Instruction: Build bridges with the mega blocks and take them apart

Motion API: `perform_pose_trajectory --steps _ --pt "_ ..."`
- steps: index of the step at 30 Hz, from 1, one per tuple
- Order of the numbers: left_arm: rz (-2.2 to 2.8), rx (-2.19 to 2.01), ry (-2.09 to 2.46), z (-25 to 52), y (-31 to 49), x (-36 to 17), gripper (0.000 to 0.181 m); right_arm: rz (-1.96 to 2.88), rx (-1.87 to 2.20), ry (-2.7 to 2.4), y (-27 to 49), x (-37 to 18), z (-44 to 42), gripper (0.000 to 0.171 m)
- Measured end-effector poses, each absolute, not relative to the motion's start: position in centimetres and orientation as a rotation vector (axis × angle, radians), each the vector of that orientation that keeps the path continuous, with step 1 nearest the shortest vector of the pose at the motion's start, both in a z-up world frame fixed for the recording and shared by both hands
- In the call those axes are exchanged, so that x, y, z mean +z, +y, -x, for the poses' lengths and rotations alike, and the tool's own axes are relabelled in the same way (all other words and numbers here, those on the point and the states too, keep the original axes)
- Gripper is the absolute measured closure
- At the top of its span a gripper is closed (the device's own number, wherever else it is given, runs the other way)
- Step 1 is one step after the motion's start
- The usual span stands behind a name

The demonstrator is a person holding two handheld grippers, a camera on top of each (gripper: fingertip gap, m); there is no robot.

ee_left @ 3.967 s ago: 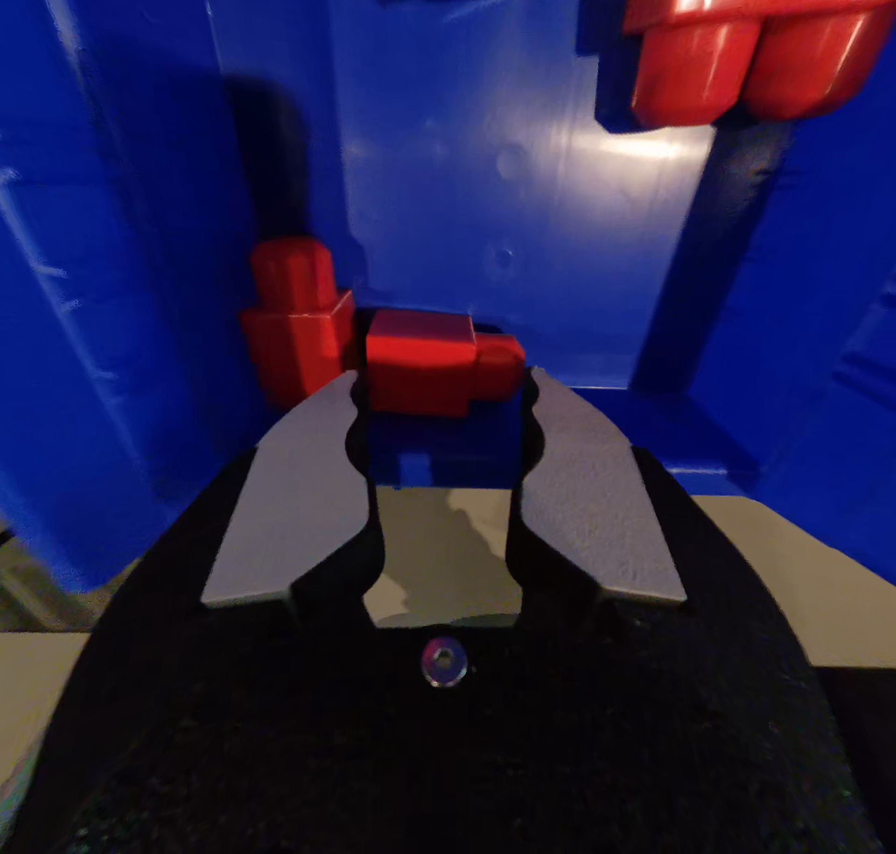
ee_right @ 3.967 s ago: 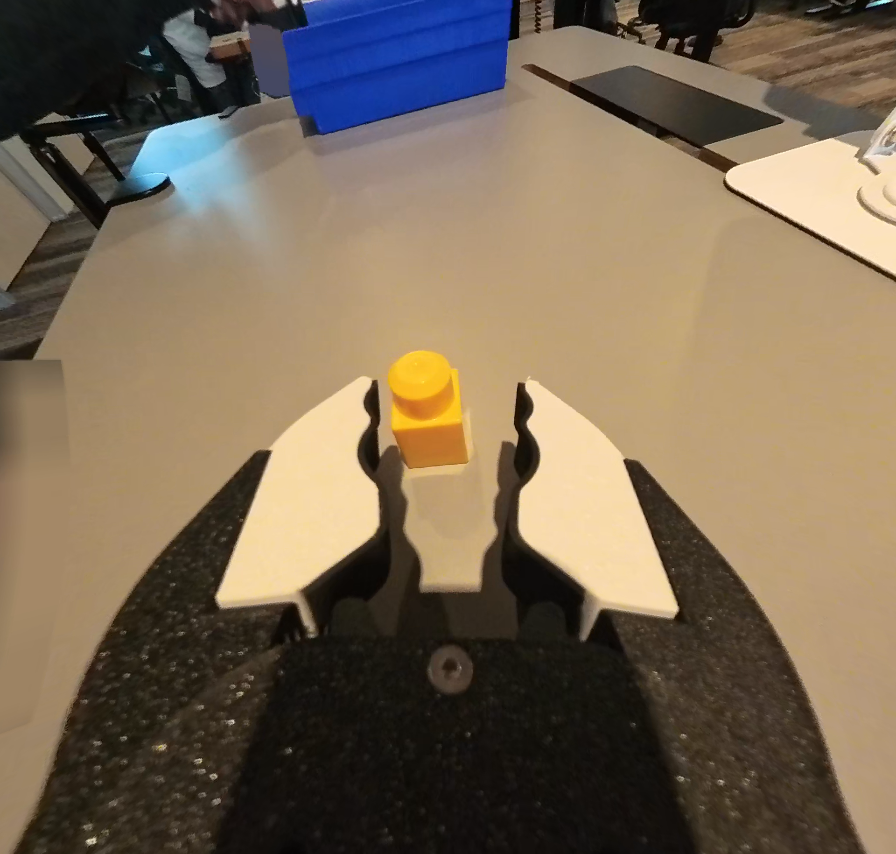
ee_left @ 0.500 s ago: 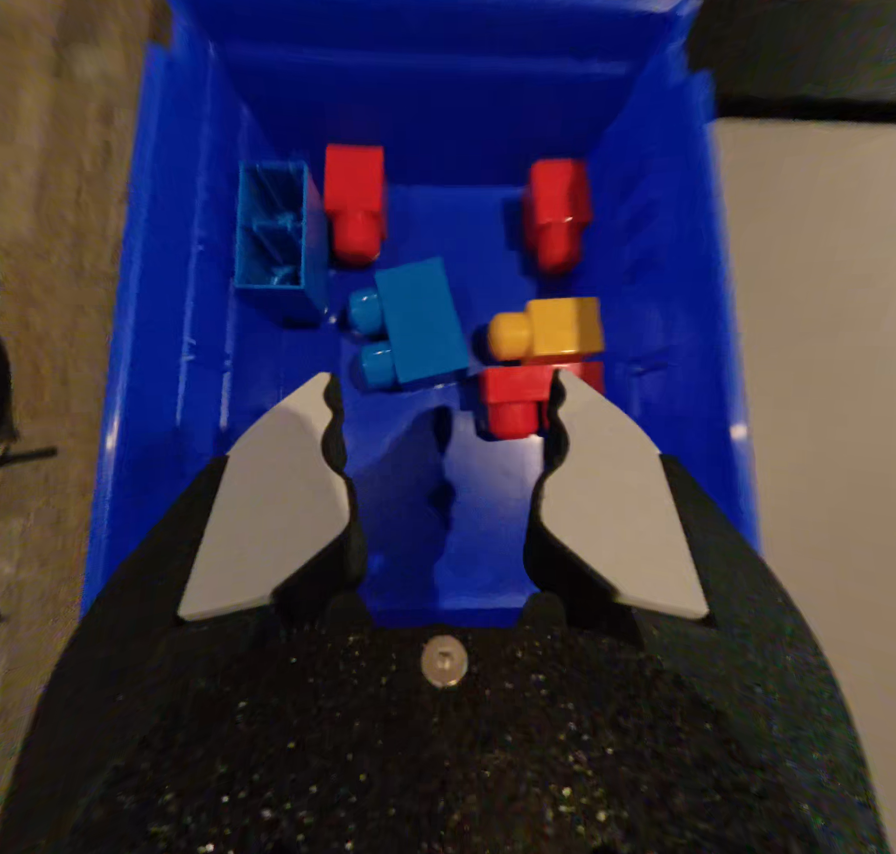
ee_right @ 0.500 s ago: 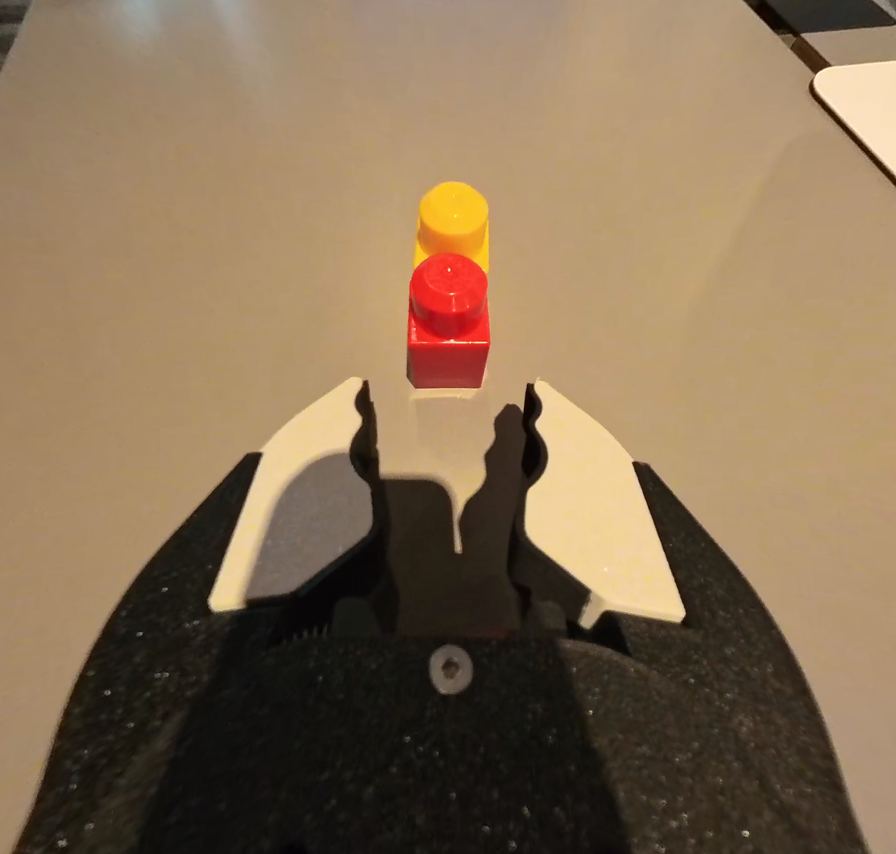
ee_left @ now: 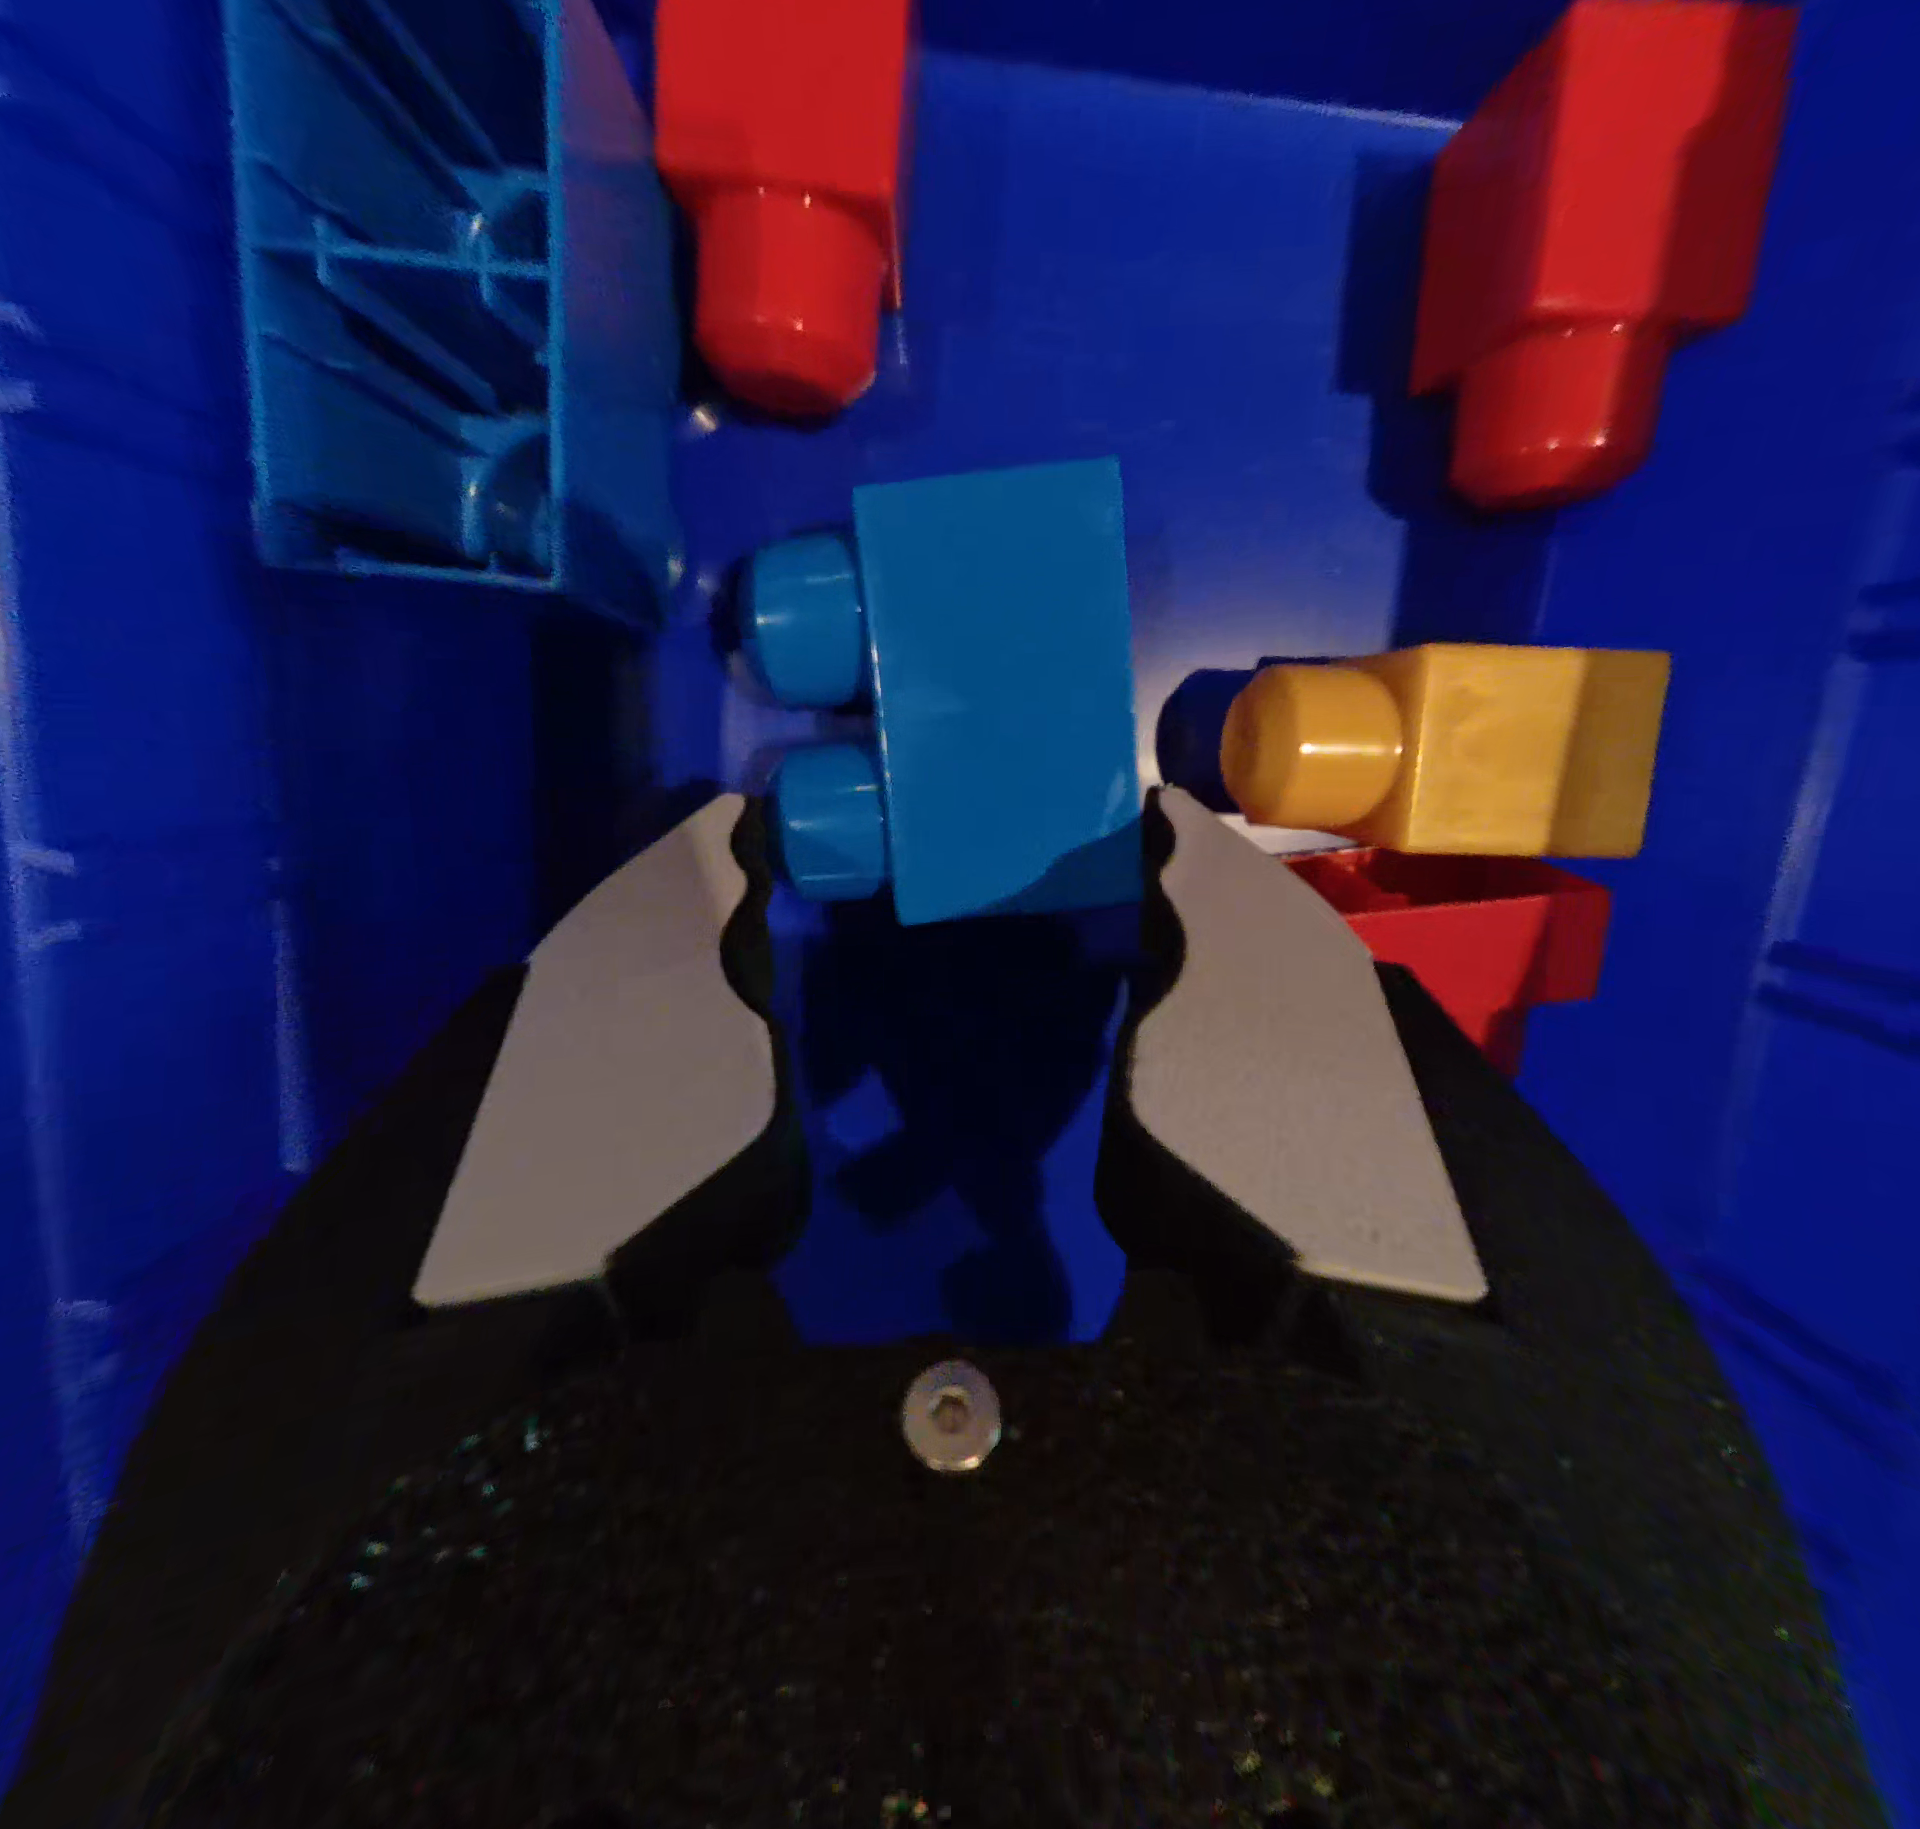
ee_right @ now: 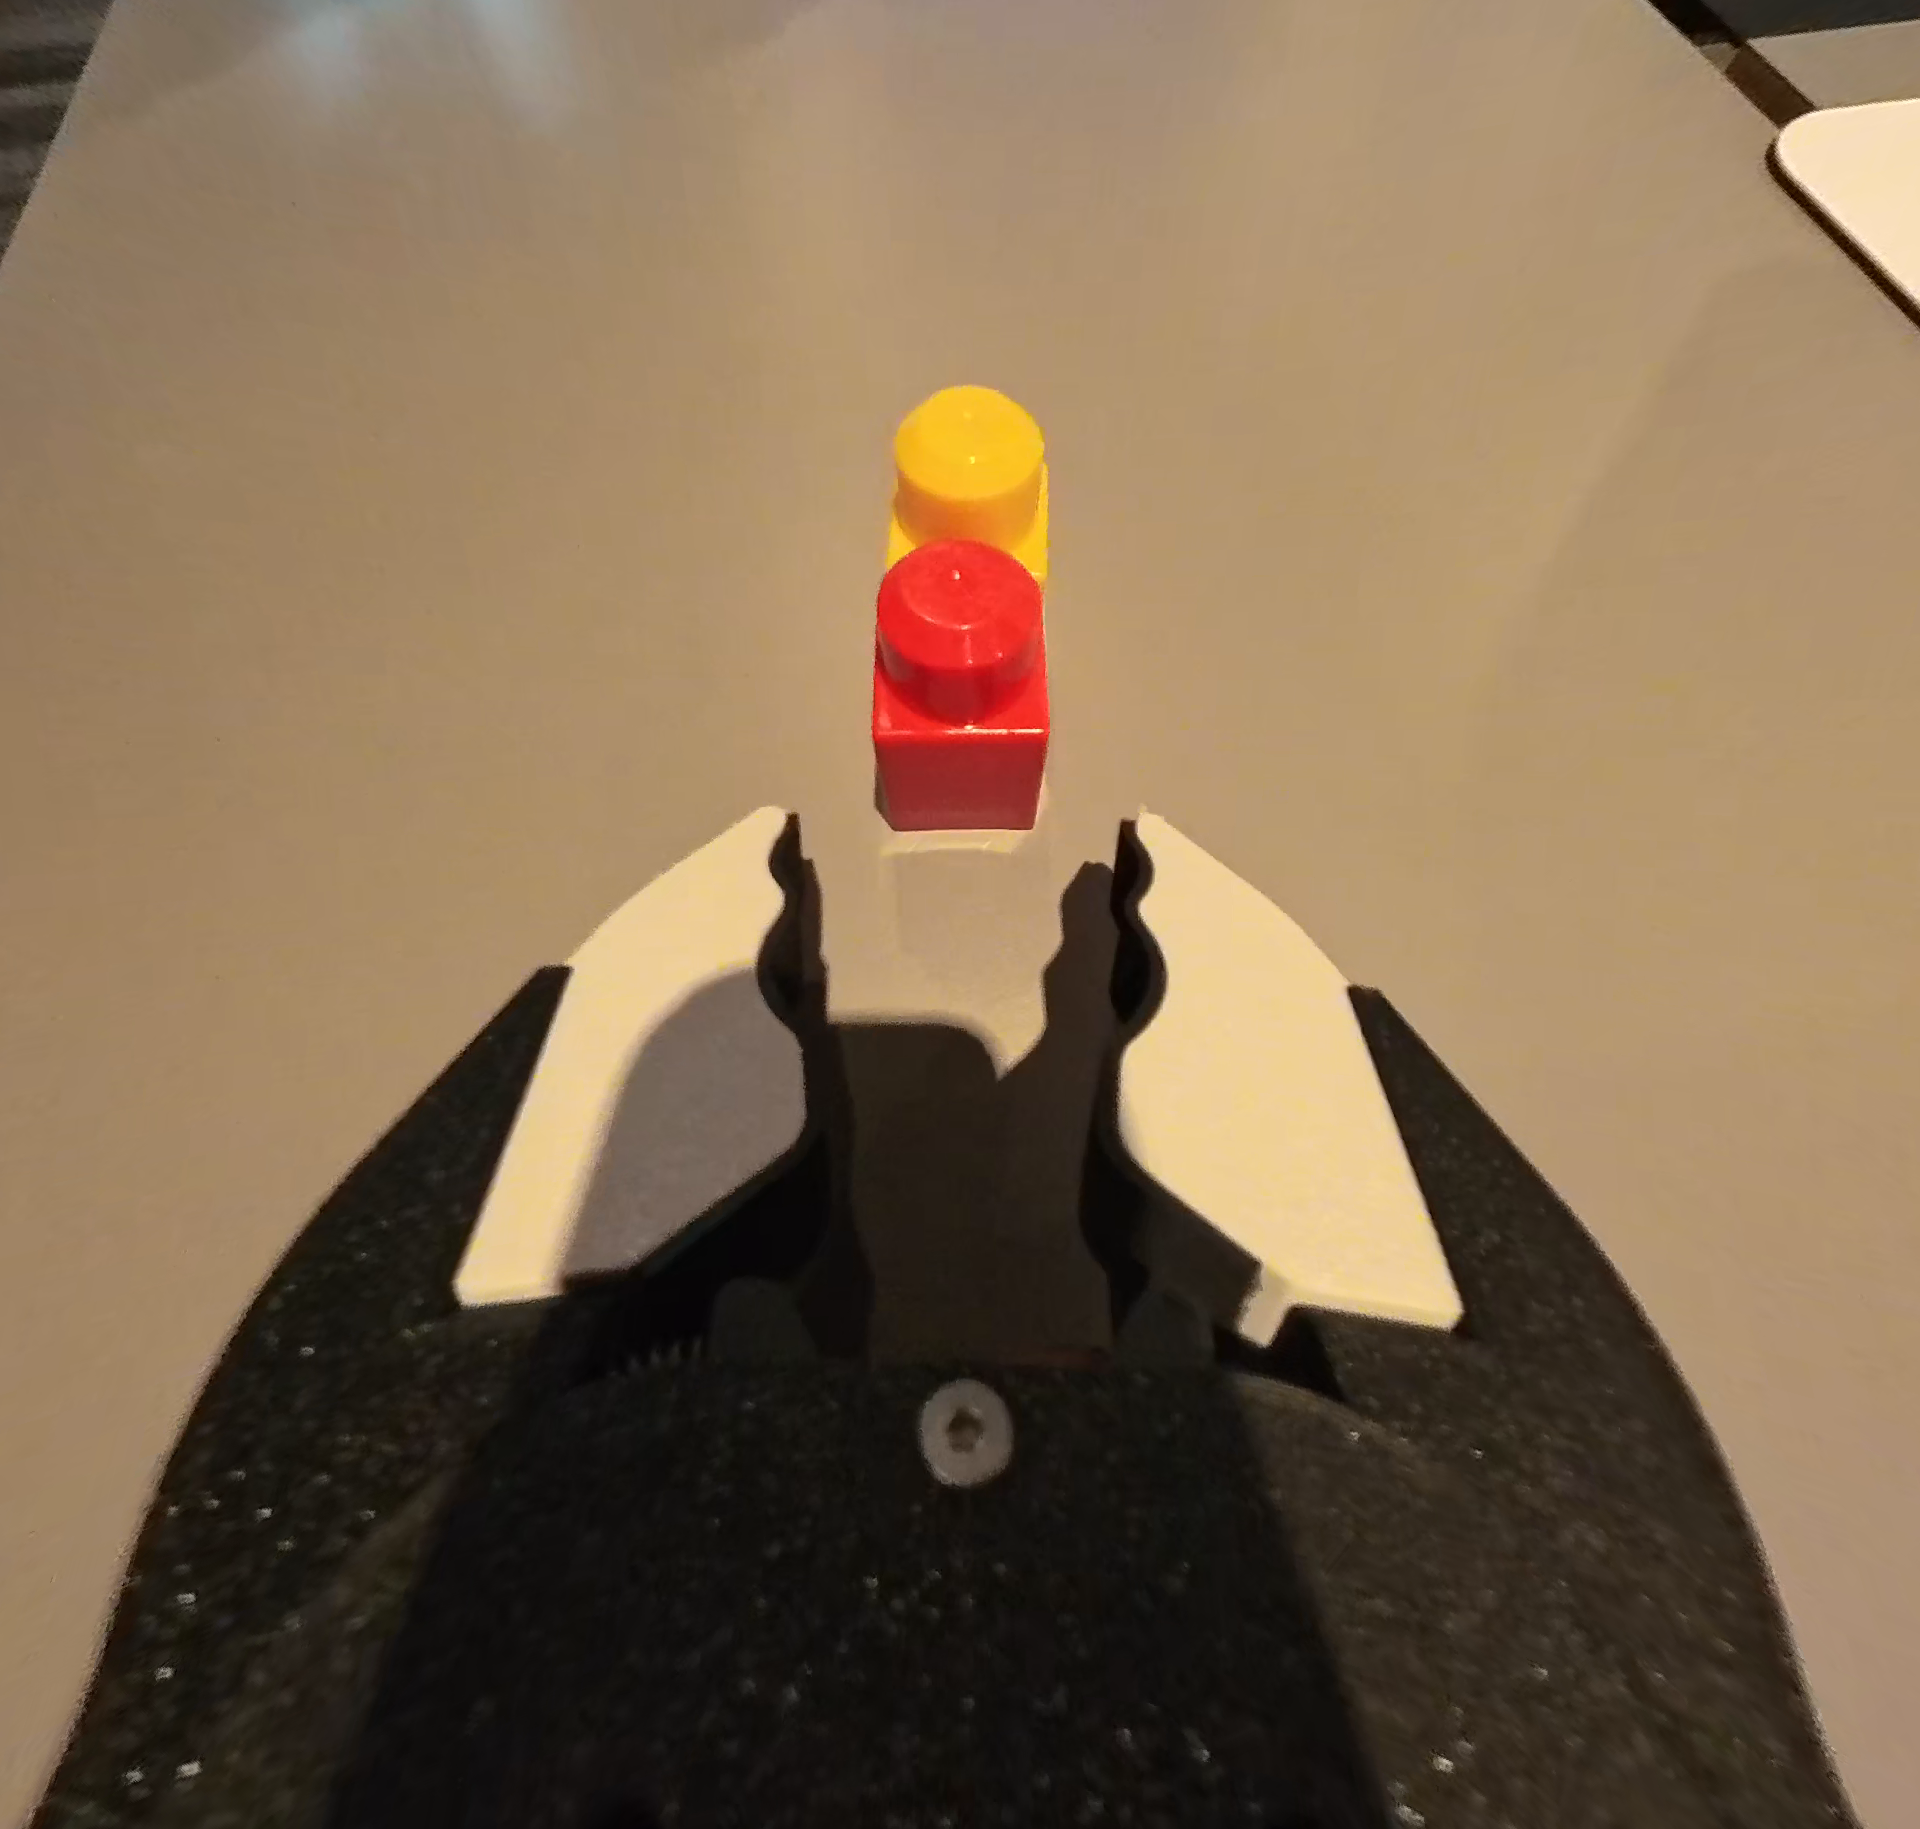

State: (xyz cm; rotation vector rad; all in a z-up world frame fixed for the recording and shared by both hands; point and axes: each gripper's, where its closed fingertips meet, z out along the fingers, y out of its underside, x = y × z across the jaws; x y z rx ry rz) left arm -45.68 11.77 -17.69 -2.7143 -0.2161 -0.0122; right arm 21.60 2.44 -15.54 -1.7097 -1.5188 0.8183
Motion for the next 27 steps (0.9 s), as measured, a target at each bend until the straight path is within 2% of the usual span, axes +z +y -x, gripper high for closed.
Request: perform_pose_trajectory --steps 3,7,10,13,16,20,22,27 --pt "2.673 0.038 -0.192 45.8 11.0 -16.0 0.114 1.702 0.798 -1.514 2.5 -15.5 -21.6 0.113" --pt "2.391 0.171 -0.047 44.1 10.7 -7.9 0.115 1.684 0.817 -1.489 2.6 -15.1 -21.7 0.113" --pt "2.123 0.185 0.231 36.6 10.7 -1.3 0.114 1.689 0.863 -1.449 2.8 -14.6 -21.8 0.112" --pt "1.927 0.083 0.533 24.8 10.6 1.2 0.115 1.695 0.892 -1.391 3.2 -14.0 -22.0 0.111" --pt "1.860 -0.050 0.891 12.3 10.2 -2.1 0.115 1.721 0.913 -1.357 3.2 -13.9 -22.4 0.110" --pt "1.972 -0.227 1.186 1.1 8.5 -10.9 0.115 1.722 0.894 -1.331 3.2 -13.9 -22.9 0.111" --pt "2.061 -0.228 1.325 -1.2 6.6 -13.7 0.115 1.717 0.897 -1.317 3.3 -13.8 -23.0 0.113" --pt "2.086 -0.356 1.448 -3.9 3.0 -15.7 0.114 1.750 0.880 -1.342 3.4 -14.3 -22.7 0.113"
